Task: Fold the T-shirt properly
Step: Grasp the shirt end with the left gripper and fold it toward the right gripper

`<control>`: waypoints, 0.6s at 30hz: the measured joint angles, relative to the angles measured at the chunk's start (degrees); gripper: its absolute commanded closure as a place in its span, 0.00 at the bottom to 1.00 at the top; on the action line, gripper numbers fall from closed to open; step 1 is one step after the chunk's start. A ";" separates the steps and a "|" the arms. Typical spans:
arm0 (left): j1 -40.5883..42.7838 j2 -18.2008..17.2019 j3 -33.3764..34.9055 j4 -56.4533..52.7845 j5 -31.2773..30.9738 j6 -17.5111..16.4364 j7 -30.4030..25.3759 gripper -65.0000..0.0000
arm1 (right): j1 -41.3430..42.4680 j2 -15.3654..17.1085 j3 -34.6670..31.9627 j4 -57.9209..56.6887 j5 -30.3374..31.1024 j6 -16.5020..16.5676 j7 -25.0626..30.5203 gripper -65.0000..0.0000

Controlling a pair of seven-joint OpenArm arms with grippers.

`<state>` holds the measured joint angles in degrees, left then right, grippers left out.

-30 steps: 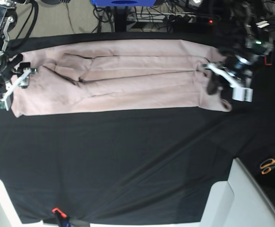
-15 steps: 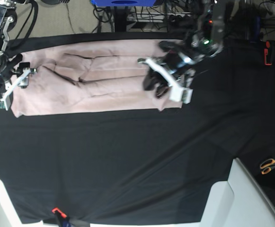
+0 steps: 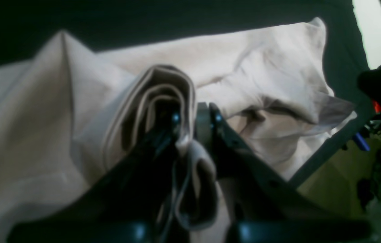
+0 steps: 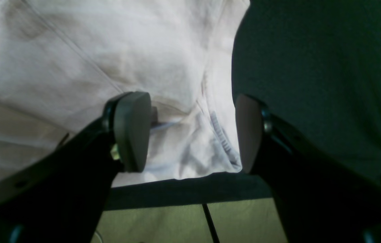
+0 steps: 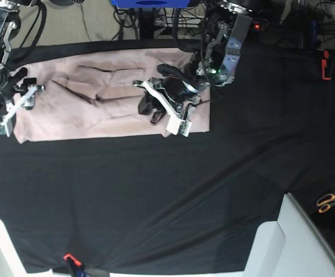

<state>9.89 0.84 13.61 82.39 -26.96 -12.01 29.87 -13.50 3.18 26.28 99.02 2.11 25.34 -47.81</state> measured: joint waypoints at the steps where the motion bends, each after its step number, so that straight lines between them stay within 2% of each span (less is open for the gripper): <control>1: -0.44 0.31 0.00 -0.94 0.13 0.00 0.17 1.00 | 0.13 0.11 0.00 0.00 -0.02 -0.02 0.00 0.42; 9: -2.16 1.03 0.20 -3.58 0.17 0.02 0.04 1.00 | 0.13 0.39 0.00 0.00 -0.02 0.00 0.02 0.42; 14: -3.67 1.09 3.56 -5.33 0.15 0.02 -0.24 1.00 | 0.20 0.39 0.00 0.00 -0.02 0.00 0.02 0.42; 18: -4.85 1.09 3.61 -7.30 -0.11 -0.02 -0.13 1.00 | 0.17 0.42 0.00 0.00 0.00 0.00 0.02 0.42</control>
<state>5.04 1.93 17.21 75.09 -27.07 -12.03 29.74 -13.32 3.60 26.28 99.02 2.11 25.34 -47.79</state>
